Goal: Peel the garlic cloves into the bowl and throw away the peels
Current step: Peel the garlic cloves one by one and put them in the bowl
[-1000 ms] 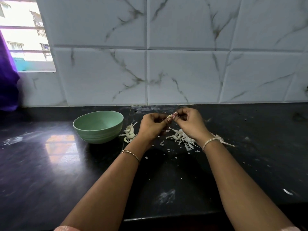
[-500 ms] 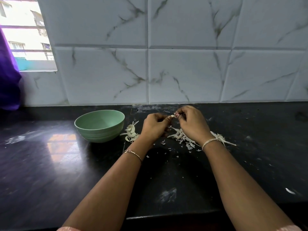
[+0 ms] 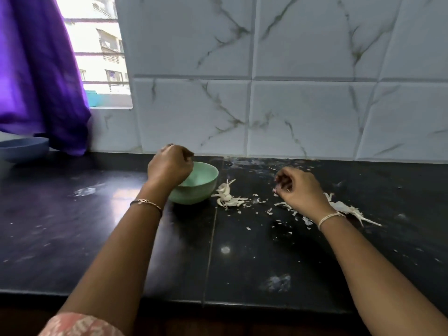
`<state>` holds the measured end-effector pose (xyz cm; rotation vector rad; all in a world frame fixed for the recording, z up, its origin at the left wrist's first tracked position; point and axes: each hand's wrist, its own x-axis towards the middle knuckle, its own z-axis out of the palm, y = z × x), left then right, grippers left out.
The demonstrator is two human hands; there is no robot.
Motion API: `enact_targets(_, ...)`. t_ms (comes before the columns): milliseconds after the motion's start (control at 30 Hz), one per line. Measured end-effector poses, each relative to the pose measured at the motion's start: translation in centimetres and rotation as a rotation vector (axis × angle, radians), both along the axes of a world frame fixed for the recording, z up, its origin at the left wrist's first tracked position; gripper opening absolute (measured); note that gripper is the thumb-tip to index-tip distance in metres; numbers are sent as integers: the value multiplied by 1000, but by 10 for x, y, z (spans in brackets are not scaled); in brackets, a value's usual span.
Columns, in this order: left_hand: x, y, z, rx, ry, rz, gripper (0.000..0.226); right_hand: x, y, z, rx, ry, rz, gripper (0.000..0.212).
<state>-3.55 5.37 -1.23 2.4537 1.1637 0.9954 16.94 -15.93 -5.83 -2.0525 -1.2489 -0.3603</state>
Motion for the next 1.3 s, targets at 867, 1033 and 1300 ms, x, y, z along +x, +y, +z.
enact_targets(867,32,-14,-23,72,-182,-250,15,-22,103,2,-497,-323,242,10)
enact_targets(1033,36,-25,-23,139,-302,-322,16,-15,79,7,-522,-211,264,13)
enact_targets(1300,62,-52,-42,-248,-333,-577,26,-3,40,15,-202,414,368,7)
